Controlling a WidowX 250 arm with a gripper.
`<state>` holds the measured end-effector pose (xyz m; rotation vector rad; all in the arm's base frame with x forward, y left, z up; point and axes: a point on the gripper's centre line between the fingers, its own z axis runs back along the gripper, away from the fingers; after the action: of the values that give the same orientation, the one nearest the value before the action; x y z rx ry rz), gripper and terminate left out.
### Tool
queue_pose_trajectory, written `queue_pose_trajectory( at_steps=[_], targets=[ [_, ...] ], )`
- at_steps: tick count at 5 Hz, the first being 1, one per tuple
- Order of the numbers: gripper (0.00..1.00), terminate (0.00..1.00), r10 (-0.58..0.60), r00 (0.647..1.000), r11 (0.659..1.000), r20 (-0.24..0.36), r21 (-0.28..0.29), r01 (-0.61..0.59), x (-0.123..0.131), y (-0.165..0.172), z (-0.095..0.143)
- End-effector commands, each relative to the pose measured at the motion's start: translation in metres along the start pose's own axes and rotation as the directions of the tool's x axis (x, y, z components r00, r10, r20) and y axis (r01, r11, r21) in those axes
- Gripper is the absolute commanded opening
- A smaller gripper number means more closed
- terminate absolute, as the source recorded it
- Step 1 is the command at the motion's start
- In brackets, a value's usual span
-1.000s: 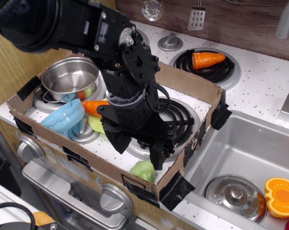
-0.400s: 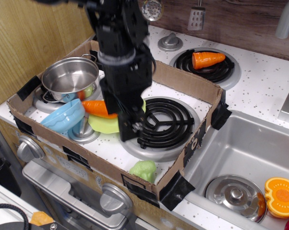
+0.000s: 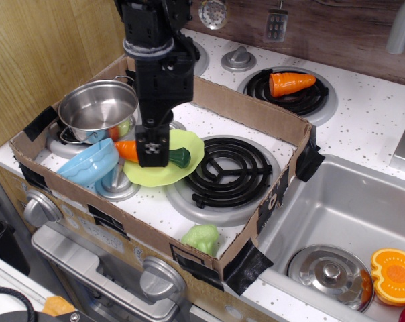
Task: Take carrot off plate
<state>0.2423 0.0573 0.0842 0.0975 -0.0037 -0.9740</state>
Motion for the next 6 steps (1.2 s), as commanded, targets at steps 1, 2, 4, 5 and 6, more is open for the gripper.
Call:
queue_pose_trajectory(
  at_steps=[1,2,4,5,6],
  targets=[
    [1.00,0.00,-0.166,0.986,0.973,0.023,0.169,0.160,0.000,0.023,-0.003],
    [1.00,0.00,-0.238,0.971,0.960,0.033,0.162,0.230,-0.006,0.029,-0.015],
    [1.00,0.00,-0.317,0.945,0.948,0.076,0.056,0.314,-0.014,0.046,-0.044],
    [1.00,0.00,-0.349,0.932,0.937,0.096,0.047,0.346,-0.017,0.047,-0.050],
    [0.00,0.00,-0.337,0.934,0.942,0.119,0.040,0.334,-0.017,0.047,-0.054]
  ],
)
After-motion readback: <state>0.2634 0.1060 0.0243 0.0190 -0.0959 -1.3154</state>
